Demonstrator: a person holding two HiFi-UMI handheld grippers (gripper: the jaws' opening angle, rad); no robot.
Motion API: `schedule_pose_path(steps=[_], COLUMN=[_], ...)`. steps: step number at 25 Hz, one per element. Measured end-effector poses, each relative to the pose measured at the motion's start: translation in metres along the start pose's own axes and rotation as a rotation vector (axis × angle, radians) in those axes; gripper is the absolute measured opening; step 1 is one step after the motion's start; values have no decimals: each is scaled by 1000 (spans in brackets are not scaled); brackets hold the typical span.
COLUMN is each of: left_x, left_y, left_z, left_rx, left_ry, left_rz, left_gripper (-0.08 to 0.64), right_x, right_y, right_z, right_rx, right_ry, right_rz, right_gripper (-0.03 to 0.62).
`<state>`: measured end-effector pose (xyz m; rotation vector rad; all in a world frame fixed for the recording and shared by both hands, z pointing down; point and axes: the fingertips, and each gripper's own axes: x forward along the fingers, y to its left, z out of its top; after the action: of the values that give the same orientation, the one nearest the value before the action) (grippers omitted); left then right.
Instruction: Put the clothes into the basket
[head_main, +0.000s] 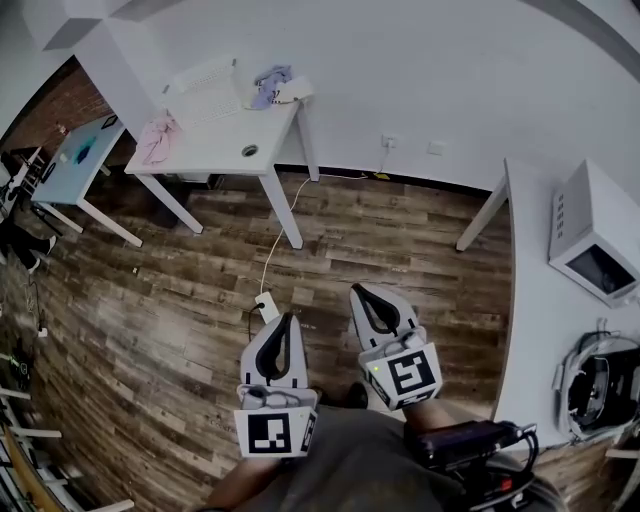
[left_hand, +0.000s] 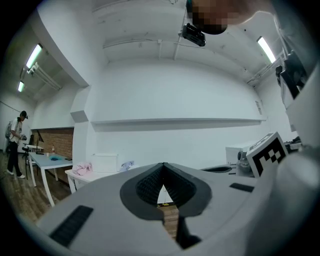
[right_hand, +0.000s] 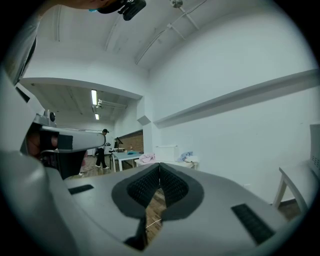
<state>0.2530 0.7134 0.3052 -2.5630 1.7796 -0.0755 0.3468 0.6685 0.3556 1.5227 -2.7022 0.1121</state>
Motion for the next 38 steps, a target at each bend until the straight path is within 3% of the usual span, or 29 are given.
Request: schedule_pose_path(steps=[12,26,30,38], left_x=[72,220,254,301], left_y=[29,166,186,208], left_z=[-16,-4,8,-3], left_rx=[-41,-75,-60,-85], left_ry=[0,-49,-80,-61], left_rz=[-6,45,20,-22], left_gripper=[8,8,8,8], right_x=[64,254,294,329], right_y=[-32,-60,-63,-91], right_z=[-15,19,37,34], right_rx=[-15,-56,-70,-104], right_ry=[42,53,-1,11], right_rz=[11,44,65,-6], right_gripper=[8,8,8,8])
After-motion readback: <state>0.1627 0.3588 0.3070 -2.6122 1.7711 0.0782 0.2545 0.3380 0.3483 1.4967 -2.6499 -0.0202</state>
